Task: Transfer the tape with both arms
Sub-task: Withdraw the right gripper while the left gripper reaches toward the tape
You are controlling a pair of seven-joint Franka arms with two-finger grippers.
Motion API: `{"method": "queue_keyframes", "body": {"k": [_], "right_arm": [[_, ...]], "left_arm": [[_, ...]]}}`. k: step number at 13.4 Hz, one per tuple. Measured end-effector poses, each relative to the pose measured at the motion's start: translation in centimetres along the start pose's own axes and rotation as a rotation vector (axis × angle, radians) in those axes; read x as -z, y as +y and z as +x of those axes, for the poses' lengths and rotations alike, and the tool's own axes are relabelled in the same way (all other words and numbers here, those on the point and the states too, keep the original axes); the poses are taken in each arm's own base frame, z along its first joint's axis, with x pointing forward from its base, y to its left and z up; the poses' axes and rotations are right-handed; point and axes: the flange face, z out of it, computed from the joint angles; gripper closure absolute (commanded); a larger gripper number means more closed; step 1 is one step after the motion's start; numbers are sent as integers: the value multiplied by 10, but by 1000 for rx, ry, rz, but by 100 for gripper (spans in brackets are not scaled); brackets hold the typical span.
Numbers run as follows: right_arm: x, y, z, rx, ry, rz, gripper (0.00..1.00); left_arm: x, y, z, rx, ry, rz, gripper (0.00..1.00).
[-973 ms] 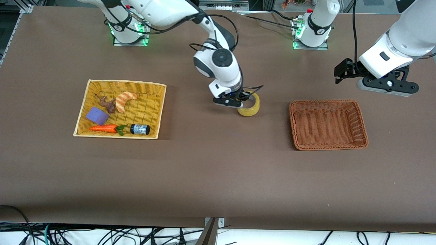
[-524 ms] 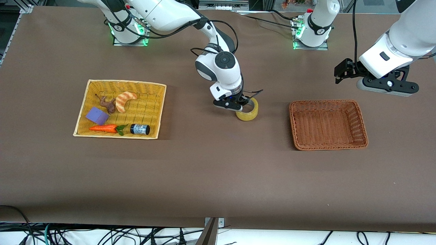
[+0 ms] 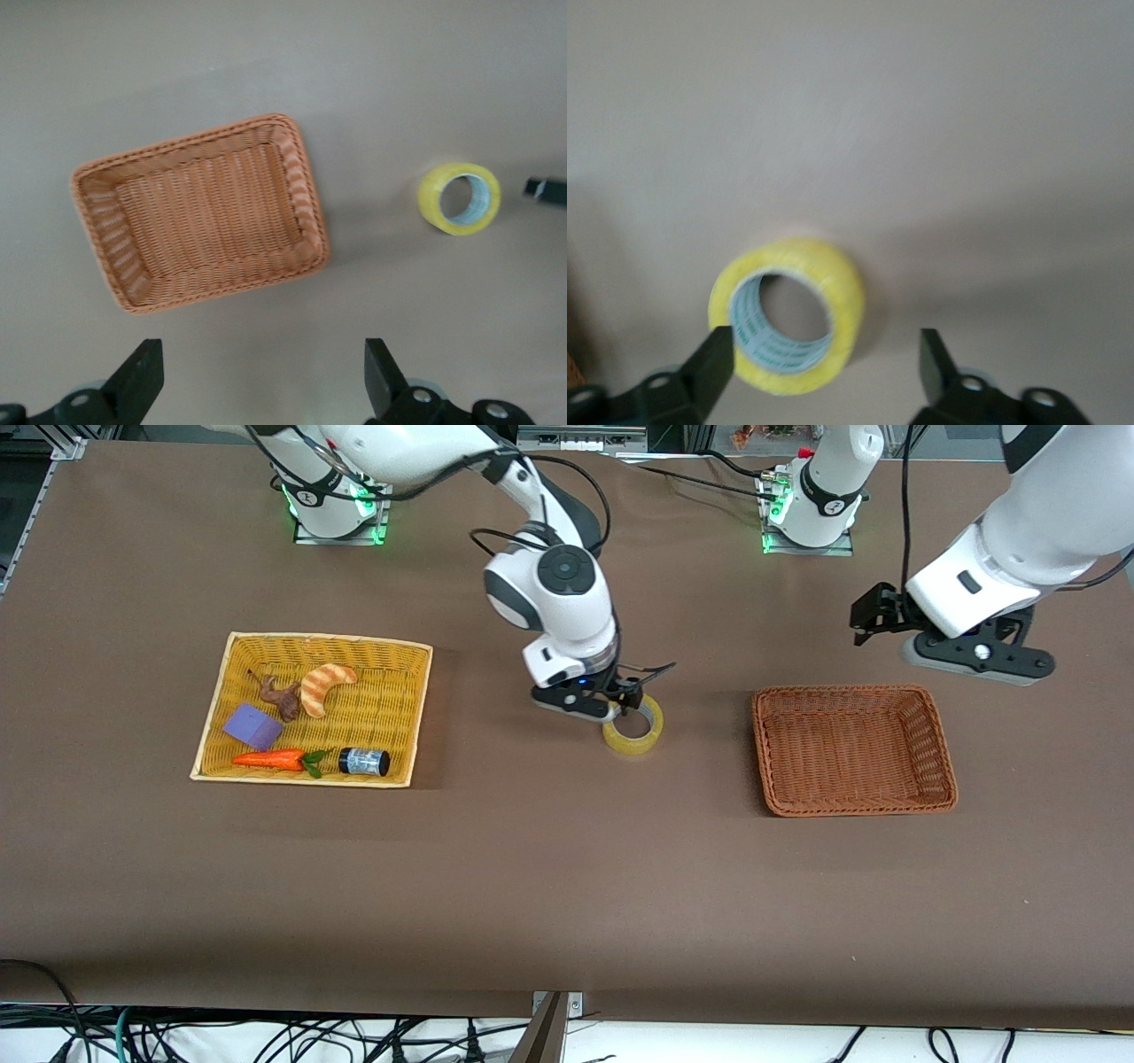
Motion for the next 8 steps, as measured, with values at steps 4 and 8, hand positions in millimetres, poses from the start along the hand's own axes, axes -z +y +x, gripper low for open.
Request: {"method": "queue_keyframes", "body": {"k": [4, 8], "right_arm": [[150, 113, 112, 234, -98, -50, 0], [274, 285, 173, 494, -160, -110, 0]], "left_arm": [[-19, 21, 9, -36, -37, -22, 0], [-91, 42, 42, -78, -146, -42, 0]]}}
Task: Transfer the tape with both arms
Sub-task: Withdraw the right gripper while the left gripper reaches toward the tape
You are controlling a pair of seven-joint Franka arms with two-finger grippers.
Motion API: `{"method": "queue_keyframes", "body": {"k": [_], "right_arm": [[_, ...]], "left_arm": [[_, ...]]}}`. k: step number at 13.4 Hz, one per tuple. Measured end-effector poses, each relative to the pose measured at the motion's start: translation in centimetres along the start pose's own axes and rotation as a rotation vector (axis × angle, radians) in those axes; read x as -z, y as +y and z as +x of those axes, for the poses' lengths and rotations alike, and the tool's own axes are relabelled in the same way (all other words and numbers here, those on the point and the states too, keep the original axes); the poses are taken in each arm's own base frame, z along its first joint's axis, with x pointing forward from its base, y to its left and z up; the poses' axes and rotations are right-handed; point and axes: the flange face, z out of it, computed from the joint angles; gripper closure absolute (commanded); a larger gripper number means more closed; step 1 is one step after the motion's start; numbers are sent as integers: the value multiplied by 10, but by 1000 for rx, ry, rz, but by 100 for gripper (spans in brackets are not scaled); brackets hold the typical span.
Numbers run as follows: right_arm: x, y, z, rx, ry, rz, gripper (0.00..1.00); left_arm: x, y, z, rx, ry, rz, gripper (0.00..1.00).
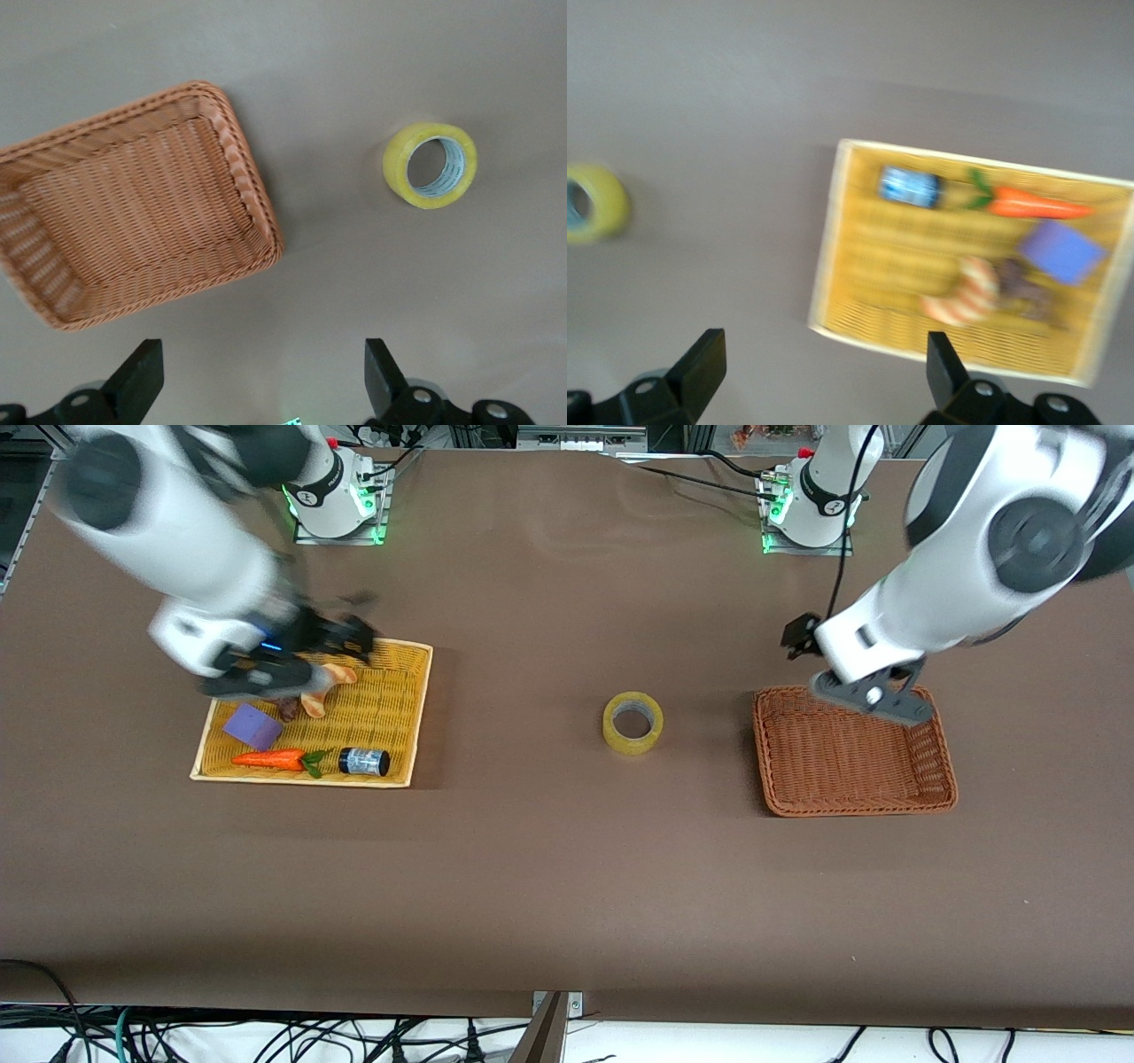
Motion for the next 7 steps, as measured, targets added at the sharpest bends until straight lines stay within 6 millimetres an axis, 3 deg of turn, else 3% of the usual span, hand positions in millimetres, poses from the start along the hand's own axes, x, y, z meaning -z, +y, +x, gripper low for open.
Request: {"method": "queue_keyframes", "body": {"k": [2, 4, 5, 7], "right_arm": [[21, 78, -18, 83, -7, 5, 0], [20, 134, -23, 90, -8, 13, 0], [18, 149, -24, 82, -12, 15, 0], [16, 154, -24, 82, -18, -11, 0]], "left_arm": [[-49, 5, 30, -7, -49, -18, 0], [-90, 28, 55, 9, -44, -28, 0], [-109, 46, 63, 10, -35, -28, 0], [-147, 78, 72, 3, -4, -27, 0]]}}
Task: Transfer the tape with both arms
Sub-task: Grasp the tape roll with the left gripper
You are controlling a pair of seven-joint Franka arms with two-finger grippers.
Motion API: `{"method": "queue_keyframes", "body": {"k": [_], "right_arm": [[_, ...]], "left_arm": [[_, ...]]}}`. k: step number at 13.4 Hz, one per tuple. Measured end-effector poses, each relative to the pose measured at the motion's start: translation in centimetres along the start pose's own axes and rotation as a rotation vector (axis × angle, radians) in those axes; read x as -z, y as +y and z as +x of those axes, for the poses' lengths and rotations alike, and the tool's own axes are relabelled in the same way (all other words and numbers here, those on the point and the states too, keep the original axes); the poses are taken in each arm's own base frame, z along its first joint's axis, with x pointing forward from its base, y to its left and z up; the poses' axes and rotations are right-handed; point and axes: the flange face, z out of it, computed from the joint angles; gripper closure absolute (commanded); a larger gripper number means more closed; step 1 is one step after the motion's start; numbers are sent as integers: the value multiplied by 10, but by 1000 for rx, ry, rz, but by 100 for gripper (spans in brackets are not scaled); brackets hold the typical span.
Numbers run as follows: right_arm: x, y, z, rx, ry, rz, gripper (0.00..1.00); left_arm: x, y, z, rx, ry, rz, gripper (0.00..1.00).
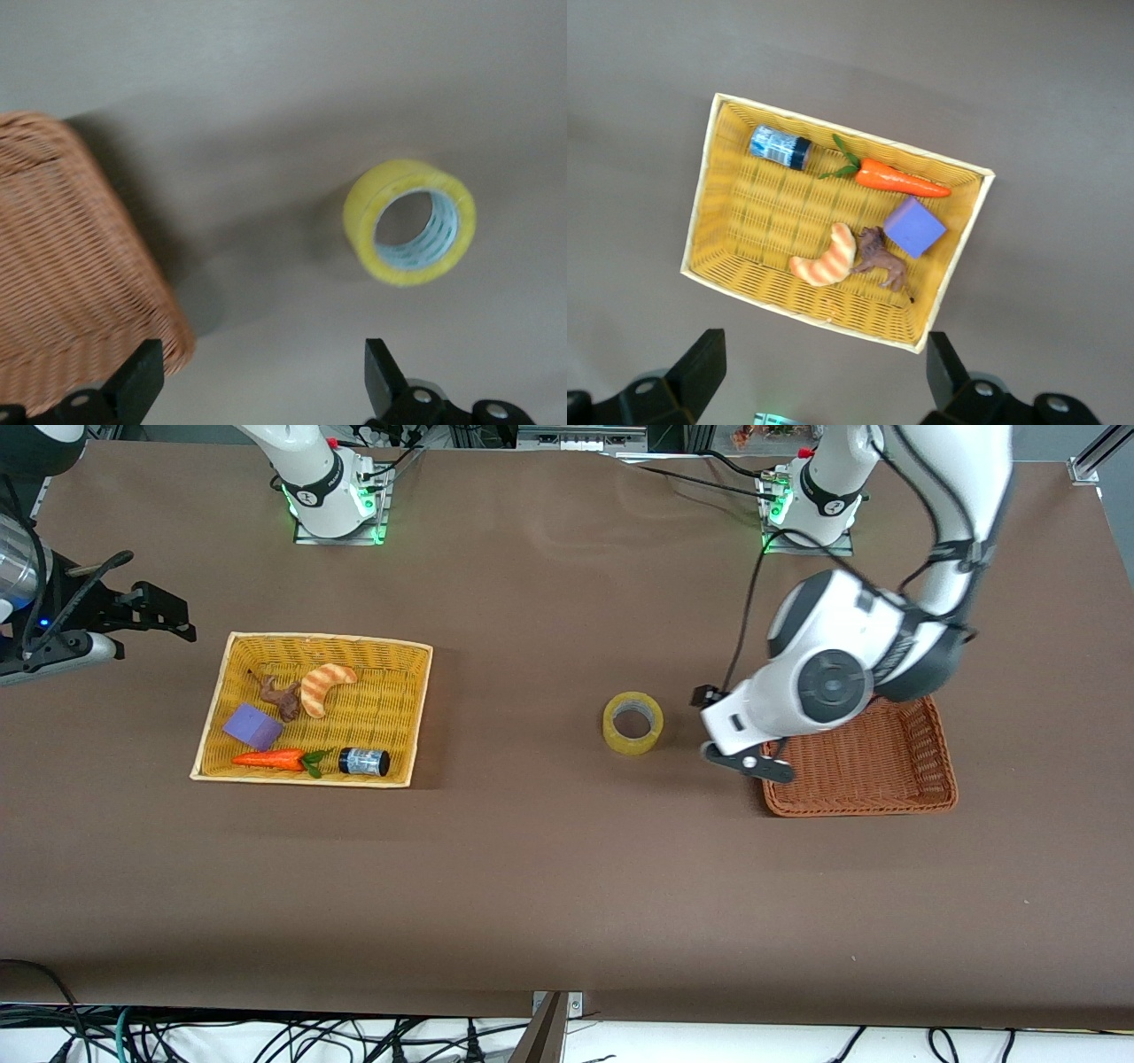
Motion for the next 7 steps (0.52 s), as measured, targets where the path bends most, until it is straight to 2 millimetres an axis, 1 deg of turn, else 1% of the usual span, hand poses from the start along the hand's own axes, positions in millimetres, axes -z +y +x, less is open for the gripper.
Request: {"method": "queue_keyframes", "body": {"k": [2, 4, 5, 6, 7], "right_arm": [[0, -3, 1, 10, -2, -19, 0], [0, -4, 2, 13, -3, -24, 0], [0, -5, 3, 14, -1, -26, 0], [2, -5, 5, 15, 2, -27, 0], [2, -5, 7, 15, 4, -29, 0]], "left_arm": [[-38, 25, -1, 21, 41, -1, 0], [-77, 62, -11, 49, 68, 2, 0], [-94, 77, -15, 53, 77, 13, 0], [-109, 85, -16, 42, 94, 41, 0], [-123, 85, -13, 32, 107, 64, 9]]}}
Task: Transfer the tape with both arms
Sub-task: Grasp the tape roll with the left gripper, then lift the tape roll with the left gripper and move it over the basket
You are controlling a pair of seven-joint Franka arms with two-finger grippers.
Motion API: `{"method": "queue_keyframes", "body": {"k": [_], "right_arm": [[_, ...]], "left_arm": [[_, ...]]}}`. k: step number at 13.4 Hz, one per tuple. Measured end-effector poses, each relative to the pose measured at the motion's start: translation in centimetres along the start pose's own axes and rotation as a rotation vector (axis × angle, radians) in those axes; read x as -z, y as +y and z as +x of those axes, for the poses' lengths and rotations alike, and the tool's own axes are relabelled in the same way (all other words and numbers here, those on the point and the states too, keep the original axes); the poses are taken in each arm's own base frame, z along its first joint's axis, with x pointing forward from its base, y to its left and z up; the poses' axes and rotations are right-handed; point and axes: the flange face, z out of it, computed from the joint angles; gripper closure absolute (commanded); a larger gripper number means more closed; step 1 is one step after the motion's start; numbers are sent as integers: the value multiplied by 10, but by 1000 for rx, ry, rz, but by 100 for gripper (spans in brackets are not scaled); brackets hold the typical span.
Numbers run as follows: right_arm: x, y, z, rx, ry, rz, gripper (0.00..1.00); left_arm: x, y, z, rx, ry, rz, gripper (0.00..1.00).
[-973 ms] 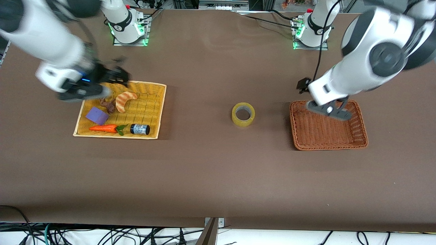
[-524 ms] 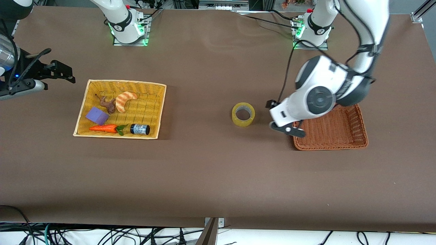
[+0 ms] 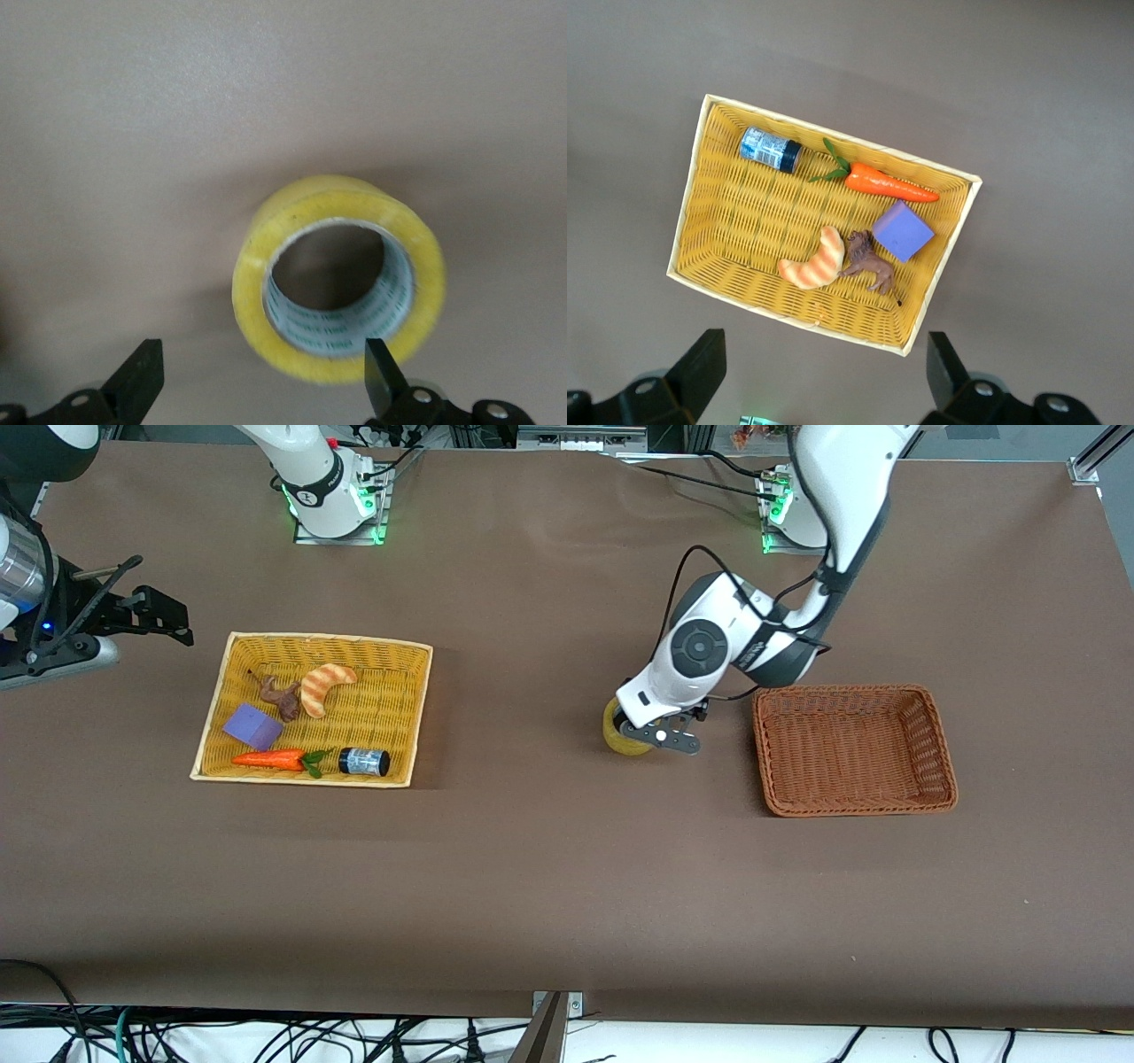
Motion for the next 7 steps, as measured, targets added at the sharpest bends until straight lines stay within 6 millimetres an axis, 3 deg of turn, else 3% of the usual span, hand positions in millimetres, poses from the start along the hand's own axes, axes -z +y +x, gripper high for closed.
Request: {"method": "queue_keyframes", "body": {"k": [1, 2, 6, 7], "right_arm": [[0, 0, 1, 0, 1, -1, 0], [1, 0, 2, -1, 2, -1, 0], [2, -6, 4, -79, 5, -2, 0], [2, -10, 5, -88, 5, -3, 0]], "left_arm": [[-13, -2, 3, -1, 6, 9, 36], [-24, -5, 6, 4, 8, 7, 55], [-43, -6, 8, 6, 5, -1, 100], [-44, -7, 9, 7, 6, -2, 100]]}}
